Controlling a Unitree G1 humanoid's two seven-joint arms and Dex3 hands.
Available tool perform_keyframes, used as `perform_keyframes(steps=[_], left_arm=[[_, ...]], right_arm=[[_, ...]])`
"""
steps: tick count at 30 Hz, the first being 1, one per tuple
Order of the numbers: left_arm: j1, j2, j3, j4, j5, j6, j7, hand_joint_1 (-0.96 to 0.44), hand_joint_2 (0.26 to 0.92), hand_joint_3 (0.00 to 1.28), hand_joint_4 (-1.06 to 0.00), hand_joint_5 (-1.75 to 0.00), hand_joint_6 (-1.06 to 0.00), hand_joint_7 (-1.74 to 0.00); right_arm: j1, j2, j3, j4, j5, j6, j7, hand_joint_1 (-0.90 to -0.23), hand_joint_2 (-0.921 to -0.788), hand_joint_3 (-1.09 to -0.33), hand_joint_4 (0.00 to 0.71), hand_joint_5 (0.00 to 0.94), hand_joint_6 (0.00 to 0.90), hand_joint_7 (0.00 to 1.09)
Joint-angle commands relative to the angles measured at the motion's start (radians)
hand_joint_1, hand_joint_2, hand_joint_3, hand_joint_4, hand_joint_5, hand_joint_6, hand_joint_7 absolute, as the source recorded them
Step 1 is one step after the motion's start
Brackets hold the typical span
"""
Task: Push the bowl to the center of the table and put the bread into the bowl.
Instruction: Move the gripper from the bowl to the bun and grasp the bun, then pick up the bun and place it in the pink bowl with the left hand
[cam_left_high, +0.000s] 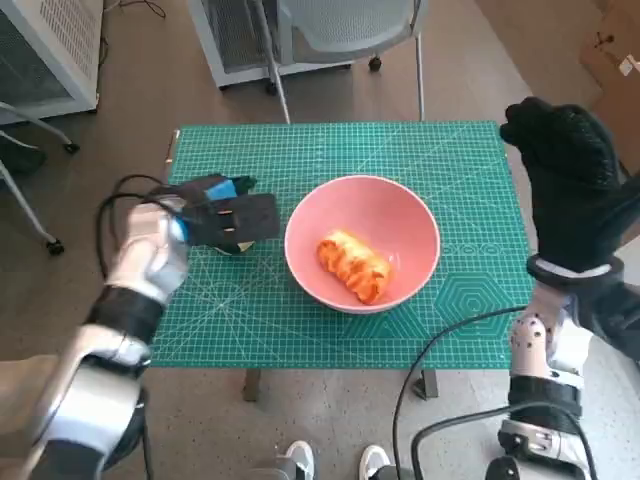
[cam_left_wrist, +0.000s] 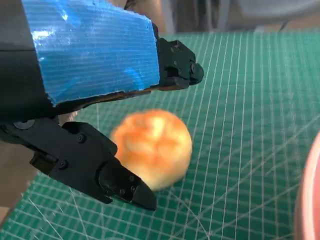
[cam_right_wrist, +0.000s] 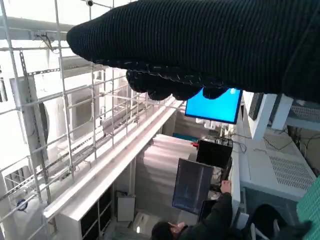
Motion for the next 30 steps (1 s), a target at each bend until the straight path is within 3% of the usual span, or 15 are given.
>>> perform_keyframes(steps=[1,5,7,9,12,15,18,21,26,30], left_arm=[[-0.058,-0.033,-0.029,0.125,0.02,-0.012,0.039,-0.26,0.727,0.0,-0.03,-0.01,-0.23,-0.01],[-0.073,-0.052,-0.047,0.199,0.024,-0.014,0.066,-0.19,0.729,0.0,-0.18,-0.04,-0.27,-0.02],[-0.076,-0.061,-0.053,0.224,0.023,-0.012,0.08,-0.15,0.743,0.01,-0.3,-0.06,-0.31,-0.02],[-0.074,-0.068,-0.056,0.246,0.02,-0.011,0.095,-0.1,0.772,0.02,-0.48,-0.12,-0.37,-0.04],[-0.07,-0.074,-0.063,0.27,0.019,-0.014,0.112,0.21,0.872,0.08,-0.58,-0.91,-0.53,-0.12],[-0.066,-0.072,-0.074,0.28,0.024,-0.022,0.123,0.32,0.903,0.1,-0.62,-1.15,-0.66,-0.29],[-0.069,-0.067,-0.082,0.285,0.027,-0.026,0.132,0.1,0.915,0.09,-0.66,-1.18,-0.62,-0.89],[-0.081,-0.054,-0.085,0.27,0.029,-0.032,0.139,0.04,0.916,0.09,-0.67,-1.12,-0.62,-1.15],[-0.104,-0.024,-0.071,0.188,0.024,-0.028,0.148,0.01,0.919,0.09,-0.67,-1.11,-0.61,-1.25],[-0.066,0.026,-0.022,-0.029,0.008,-0.015,0.17,0.0,0.92,0.08,-0.67,-1.16,-0.61,-1.21]], right_arm=[[0.026,-0.011,-0.004,-0.012,0.0,0.016,-0.004,-0.63,-0.921,-0.722,0.272,0.006,0.368,0.0],[0.03,-0.01,-0.003,-0.021,-0.002,0.02,-0.01,-0.63,-0.921,-0.723,0.274,0.006,0.37,0.0],[0.032,-0.009,-0.003,-0.025,-0.004,0.02,-0.013,-0.63,-0.921,-0.723,0.275,0.006,0.371,0.0],[0.034,-0.007,-0.002,-0.029,-0.007,0.02,-0.017,-0.632,-0.921,-0.723,0.276,0.006,0.373,0.01],[0.038,-0.006,-0.001,-0.035,-0.011,0.019,-0.023,-0.633,-0.921,-0.724,0.275,0.005,0.373,0.0],[0.04,-0.005,0.001,-0.038,-0.012,0.019,-0.026,-0.633,-0.921,-0.724,0.274,0.004,0.372,0.0],[0.043,-0.004,0.002,-0.041,-0.009,0.019,-0.026,-0.633,-0.921,-0.724,0.274,0.003,0.372,0.0],[0.046,-0.003,0.002,-0.042,-0.007,0.019,-0.025,-0.633,-0.921,-0.724,0.274,0.003,0.372,0.0],[0.048,-0.001,0.002,-0.041,-0.002,0.021,-0.021,-0.633,-0.921,-0.724,0.274,0.002,0.372,0.0],[0.048,0.0,0.004,-0.044,0.004,0.028,-0.018,-0.635,-0.921,-0.72,0.272,0.001,0.37,0.0]])
